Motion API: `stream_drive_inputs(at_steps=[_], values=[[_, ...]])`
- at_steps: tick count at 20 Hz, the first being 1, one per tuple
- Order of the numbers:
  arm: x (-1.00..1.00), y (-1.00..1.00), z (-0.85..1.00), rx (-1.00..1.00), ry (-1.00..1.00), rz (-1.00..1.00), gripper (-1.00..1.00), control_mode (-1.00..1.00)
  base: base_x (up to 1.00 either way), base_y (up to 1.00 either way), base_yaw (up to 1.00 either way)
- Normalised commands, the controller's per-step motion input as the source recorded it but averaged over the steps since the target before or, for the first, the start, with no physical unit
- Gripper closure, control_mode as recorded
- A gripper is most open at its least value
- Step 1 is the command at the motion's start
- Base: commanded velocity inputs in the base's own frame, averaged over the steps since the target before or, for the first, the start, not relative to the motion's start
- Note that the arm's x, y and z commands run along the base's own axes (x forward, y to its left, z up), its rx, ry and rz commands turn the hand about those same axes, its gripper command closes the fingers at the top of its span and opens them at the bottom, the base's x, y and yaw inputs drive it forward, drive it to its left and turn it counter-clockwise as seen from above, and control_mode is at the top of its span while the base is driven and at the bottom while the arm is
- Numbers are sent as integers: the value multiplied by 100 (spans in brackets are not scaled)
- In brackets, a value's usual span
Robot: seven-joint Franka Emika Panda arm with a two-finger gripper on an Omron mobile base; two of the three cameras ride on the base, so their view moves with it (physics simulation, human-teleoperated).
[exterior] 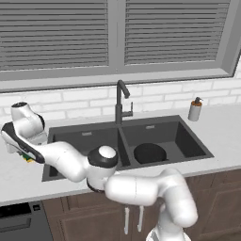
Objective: Pick the pan and sponge and place them into the sink. Then turn on the water.
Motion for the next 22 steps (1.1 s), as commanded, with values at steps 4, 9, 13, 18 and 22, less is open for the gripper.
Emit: stream_drive_inputs(at_steps=[4, 9, 13, 18, 22], values=[[18, 2, -14, -1, 3, 0, -100, -100, 0, 0, 0], [13, 17, -15, -2, 3, 0, -100, -100, 0, 0, 0], [15, 21, -10, -3, 4, 0, -100, -100, 0, 0, 0], [8, 14, -10, -2, 4, 0, -100, -100, 0, 0, 0], [0, 18, -33, -5, 3, 0, -100, -100, 0, 0, 0]])
